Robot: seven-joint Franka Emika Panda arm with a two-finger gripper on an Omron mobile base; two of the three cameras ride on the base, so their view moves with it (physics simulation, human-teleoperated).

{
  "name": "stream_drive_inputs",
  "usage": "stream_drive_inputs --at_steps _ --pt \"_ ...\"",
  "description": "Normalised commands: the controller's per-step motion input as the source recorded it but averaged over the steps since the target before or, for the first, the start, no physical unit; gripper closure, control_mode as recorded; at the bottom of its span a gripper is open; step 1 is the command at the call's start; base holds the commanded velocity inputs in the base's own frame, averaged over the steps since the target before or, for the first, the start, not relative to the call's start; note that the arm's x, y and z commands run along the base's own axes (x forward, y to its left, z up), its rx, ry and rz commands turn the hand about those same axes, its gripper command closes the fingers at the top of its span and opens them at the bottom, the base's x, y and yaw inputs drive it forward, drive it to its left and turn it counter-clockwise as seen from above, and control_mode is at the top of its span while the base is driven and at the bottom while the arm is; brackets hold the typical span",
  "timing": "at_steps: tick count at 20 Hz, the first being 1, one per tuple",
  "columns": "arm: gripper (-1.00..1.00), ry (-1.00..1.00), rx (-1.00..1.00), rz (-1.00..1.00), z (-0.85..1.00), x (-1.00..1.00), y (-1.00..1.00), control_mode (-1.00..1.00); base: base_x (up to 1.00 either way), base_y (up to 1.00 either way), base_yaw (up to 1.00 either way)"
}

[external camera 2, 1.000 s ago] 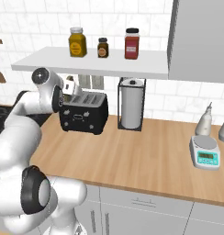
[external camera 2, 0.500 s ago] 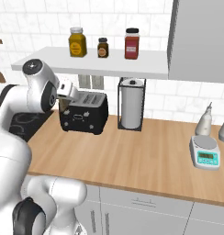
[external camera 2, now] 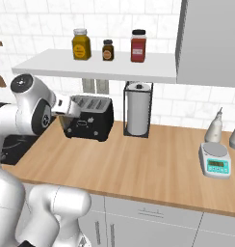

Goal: Start the toaster. Once the lever pops up, take the bread to the plate on the dining counter.

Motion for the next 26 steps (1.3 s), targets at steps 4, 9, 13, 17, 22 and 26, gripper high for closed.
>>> stream_drive_inputs --at_steps 4,9,13,17,22,26 --pt "1.0 0.0 0.0 0.02 0.0 -0.09 -0.35 -1.0 0.0 0.0 0.0" --pt "1.0 0.0 0.0 0.01 -0.13 -0.29 -0.24 -1.0 0.0 0.0 0.0" --pt "1.0 0.0 0.0 0.0 -0.17 -0.48 -0.06 -1.0 0.0 0.0 0.0" --pt "1.0 0.0 0.0 0.0 -0.11 -0.38 -0.01 -1.0 0.0 0.0 0.0" --pt "1.0 0.0 0.0 0.0 -0.03 -0.25 0.0 -1.0 0.0 0.0 0.0" --pt "1.0 0.0 0.0 0.0 0.0 -0.02 0.0 -1.0 0.0 0.0 0.0"
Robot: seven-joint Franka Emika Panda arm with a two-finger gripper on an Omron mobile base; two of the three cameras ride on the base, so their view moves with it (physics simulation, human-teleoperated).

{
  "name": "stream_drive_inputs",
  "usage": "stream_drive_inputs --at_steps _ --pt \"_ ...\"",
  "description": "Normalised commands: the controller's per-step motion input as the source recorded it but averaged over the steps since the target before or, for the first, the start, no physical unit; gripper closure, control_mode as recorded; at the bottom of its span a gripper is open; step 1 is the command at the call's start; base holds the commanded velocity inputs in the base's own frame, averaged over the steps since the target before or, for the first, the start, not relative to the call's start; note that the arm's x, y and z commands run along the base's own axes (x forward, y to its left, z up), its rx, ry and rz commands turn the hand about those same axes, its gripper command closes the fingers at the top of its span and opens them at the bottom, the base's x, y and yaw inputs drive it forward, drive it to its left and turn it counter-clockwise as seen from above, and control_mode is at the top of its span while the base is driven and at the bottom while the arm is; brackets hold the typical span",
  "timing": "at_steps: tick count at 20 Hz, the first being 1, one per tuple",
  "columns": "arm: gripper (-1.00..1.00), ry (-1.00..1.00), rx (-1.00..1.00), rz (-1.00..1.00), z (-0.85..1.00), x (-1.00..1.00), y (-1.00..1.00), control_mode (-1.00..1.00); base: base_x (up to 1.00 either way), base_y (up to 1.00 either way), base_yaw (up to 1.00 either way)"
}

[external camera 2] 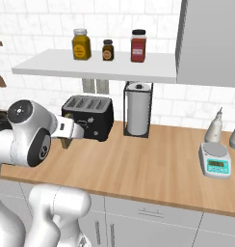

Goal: Start the toaster. Once the lever pops up, take the bread to the plate on the dining counter.

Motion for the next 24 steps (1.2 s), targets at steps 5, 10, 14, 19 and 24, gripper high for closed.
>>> stream_drive_inputs --at_steps 5,10,14,19,24 --pt "1.0 0.0 0.0 0.0 0.0 -0.11 0.0 -1.0 0.0 0.0 0.0" --pt "1.0 0.0 0.0 0.0 0.0 -0.04 0.0 1.0 -0.44 0.0 0.0" --pt "1.0 0.0 0.0 0.0 0.0 0.0 0.0 1.0 -0.99 0.0 0.1" --pt "1.0 0.0 0.0 0.0 0.0 0.0 0.0 1.0 -0.8 0.0 0.57" --pt "1.0 0.0 0.0 0.0 0.0 0.0 0.0 1.0 -0.43 0.0 0.88"
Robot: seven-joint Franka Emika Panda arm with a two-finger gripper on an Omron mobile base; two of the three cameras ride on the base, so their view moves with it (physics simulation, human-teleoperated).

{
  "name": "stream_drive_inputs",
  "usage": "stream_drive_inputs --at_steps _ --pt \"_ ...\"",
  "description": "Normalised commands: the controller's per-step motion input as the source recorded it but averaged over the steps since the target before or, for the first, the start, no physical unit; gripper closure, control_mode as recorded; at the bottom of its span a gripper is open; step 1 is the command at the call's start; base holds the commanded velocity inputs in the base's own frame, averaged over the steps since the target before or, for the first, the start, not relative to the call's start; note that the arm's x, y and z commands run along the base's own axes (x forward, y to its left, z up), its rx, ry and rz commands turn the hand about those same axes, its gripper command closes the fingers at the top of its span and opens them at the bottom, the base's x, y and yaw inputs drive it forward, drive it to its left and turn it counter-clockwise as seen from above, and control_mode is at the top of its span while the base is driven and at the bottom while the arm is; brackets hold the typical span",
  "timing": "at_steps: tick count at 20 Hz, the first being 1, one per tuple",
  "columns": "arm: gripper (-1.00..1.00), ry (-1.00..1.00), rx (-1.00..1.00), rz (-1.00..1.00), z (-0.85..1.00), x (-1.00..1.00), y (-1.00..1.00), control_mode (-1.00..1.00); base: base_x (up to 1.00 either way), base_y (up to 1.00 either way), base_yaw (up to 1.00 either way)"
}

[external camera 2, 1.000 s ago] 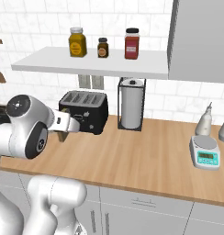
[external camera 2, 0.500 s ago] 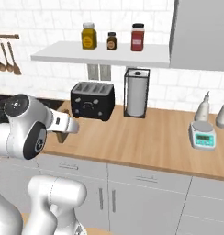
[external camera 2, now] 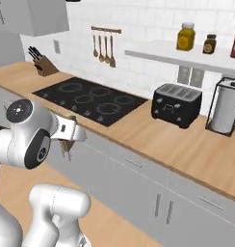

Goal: Start the toaster. Once the lever pops up, take the bread to the plate on the dining counter.

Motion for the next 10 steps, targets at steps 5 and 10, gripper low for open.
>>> stream_drive_inputs --at_steps 5,10 --pt "1.0 0.0 0.0 0.0 0.0 0.0 0.0 1.0 -0.13 0.0 1.0" --pt "1.0 0.0 0.0 0.0 0.0 0.0 0.0 1.0 -0.07 0.0 1.0"
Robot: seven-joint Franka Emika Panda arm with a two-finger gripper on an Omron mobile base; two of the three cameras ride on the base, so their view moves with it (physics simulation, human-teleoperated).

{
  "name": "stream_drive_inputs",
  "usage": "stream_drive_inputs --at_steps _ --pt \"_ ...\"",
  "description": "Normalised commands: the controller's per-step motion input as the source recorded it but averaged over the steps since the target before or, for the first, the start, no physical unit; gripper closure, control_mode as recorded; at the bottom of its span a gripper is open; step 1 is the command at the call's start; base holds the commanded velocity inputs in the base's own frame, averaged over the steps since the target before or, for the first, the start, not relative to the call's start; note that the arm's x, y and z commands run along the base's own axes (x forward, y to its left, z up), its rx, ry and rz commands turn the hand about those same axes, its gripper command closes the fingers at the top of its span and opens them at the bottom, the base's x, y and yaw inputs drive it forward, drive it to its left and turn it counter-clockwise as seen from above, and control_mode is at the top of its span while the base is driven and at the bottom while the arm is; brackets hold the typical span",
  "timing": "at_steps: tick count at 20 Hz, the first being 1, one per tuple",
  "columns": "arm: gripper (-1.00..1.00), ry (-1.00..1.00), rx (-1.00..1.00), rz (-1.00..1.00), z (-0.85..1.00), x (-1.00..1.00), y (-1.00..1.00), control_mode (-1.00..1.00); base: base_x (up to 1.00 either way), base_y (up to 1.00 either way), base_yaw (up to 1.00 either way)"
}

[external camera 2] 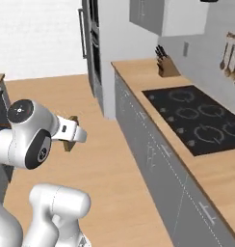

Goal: Start the toaster. Once the lever pops up, take the bread to the plate on the dining counter.

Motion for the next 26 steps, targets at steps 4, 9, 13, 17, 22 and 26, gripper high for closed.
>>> stream_drive_inputs --at_steps 4,9,13,17,22,26 --pt "1.0 0.0 0.0 0.0 0.0 0.0 0.0 1.0 -0.07 0.0 1.0" --pt "1.0 0.0 0.0 0.0 0.0 0.0 0.0 1.0 -0.06 0.0 1.0" --pt "1.0 0.0 0.0 0.0 0.0 0.0 0.0 1.0 -0.11 0.0 1.0" --pt "1.0 0.0 0.0 0.0 0.0 0.0 0.0 1.0 -0.39 0.03 0.99" --pt "1.0 0.0 0.0 0.0 0.0 0.0 0.0 1.0 -0.35 0.04 1.0" --pt "1.0 0.0 0.0 0.0 0.0 0.0 0.0 1.0 -0.46 0.32 0.94"
